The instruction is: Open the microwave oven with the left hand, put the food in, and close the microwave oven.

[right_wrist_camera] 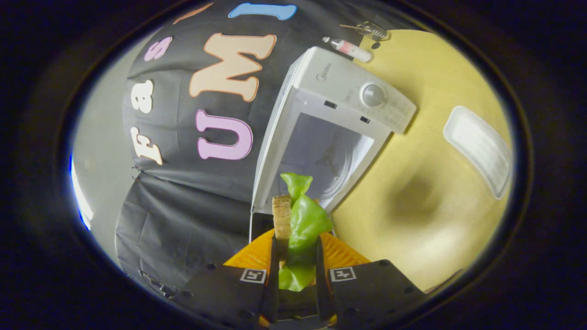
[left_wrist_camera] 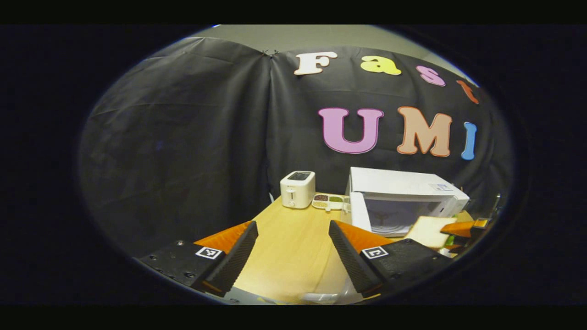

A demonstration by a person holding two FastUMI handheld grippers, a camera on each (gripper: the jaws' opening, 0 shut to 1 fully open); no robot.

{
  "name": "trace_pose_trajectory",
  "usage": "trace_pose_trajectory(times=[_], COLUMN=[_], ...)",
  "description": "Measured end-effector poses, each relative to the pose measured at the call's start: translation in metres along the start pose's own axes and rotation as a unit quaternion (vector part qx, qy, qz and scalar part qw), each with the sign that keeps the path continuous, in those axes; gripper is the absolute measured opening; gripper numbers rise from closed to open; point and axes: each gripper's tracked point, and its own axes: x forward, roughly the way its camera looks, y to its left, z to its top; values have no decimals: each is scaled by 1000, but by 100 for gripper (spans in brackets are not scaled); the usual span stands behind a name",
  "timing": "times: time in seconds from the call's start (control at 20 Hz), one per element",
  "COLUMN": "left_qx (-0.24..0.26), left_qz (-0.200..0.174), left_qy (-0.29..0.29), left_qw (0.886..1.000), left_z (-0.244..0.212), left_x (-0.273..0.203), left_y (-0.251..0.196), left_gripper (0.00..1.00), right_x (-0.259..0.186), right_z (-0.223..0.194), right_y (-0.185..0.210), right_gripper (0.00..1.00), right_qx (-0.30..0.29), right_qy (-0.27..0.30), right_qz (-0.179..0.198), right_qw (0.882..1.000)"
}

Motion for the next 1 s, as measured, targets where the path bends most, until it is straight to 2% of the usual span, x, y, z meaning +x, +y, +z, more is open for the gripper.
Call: trace_pose_trajectory(times=[0.1, 0.15, 0.3, 0.35, 0.4, 0.45, 0.65, 0.8, 1.0], left_qx=[-11, -13, -14, -15, -15, -15, -17, -25, -46], left_qz=[-7, -3, -2, -5, -10, -16, -31, -28, -17], left_qy=[10, 11, 18, 21, 25, 31, 51, 71, 94], left_qw=[1000, 1000, 1000, 1000, 1000, 999, 998, 997, 994], left_z=[-8, -9, -18, -22, -26, -31, -44, -58, -74], left_x=[-2, -1, -4, -6, -7, -9, -13, -15, -16], left_y=[6, 13, 26, 28, 28, 28, 32, 39, 51], left_gripper=[92, 95, 92, 95, 92, 95, 95, 96, 95], right_x=[23, 35, 69, 80, 90, 101, 141, 166, 181], right_z=[-1, 1, 11, 16, 19, 24, 44, 46, 53], right_y=[0, 0, -13, -17, -19, -19, -27, -34, -42], right_gripper=[35, 35, 36, 35, 35, 35, 35, 35, 35], right_qx=[-9, -9, -20, -25, -28, -30, -45, -28, -51], right_qy=[-20, -31, -61, -71, -78, -85, -132, -145, -170], right_qz=[5, 8, -10, -17, -21, -21, -29, -40, -59], right_qw=[1000, 999, 998, 997, 996, 996, 990, 988, 982])
